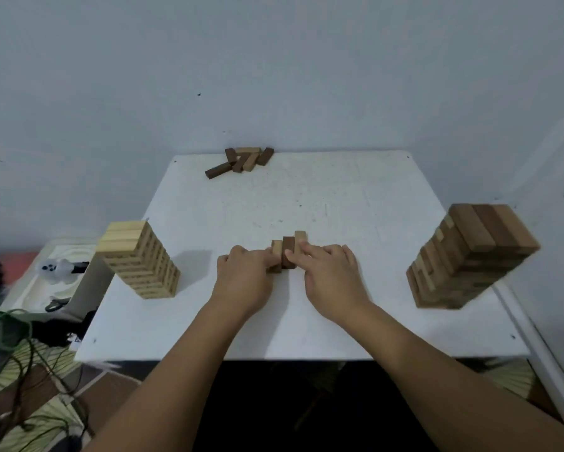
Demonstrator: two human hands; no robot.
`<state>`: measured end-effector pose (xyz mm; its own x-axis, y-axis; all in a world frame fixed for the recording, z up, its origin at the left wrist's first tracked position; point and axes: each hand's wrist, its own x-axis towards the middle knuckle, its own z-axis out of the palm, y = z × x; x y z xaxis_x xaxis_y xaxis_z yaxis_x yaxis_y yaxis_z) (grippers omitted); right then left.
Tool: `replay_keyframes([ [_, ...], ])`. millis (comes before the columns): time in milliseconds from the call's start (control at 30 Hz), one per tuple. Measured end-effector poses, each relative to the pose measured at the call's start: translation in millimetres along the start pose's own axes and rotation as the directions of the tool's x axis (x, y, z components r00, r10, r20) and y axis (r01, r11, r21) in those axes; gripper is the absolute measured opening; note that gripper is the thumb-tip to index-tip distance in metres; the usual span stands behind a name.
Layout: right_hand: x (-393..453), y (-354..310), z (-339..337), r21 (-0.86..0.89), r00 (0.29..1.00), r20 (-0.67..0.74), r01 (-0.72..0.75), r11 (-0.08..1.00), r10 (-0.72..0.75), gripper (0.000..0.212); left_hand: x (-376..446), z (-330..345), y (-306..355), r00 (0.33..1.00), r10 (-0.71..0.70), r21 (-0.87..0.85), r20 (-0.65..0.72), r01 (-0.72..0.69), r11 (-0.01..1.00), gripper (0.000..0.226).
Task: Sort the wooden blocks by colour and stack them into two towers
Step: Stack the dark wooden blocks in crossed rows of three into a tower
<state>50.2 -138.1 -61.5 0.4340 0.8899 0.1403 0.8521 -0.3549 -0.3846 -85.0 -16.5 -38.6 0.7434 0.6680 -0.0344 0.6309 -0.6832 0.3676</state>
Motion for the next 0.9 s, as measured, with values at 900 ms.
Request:
replay_keyframes([
  [900,-63.6,41.3,-26.7,0.43,0.99,0.133,-0.019,0.903,-0.042,0.098,-72.1,26.2,22.9,0.994,-0.1,-0.566,-0.053,0.053,0.823,0.03],
])
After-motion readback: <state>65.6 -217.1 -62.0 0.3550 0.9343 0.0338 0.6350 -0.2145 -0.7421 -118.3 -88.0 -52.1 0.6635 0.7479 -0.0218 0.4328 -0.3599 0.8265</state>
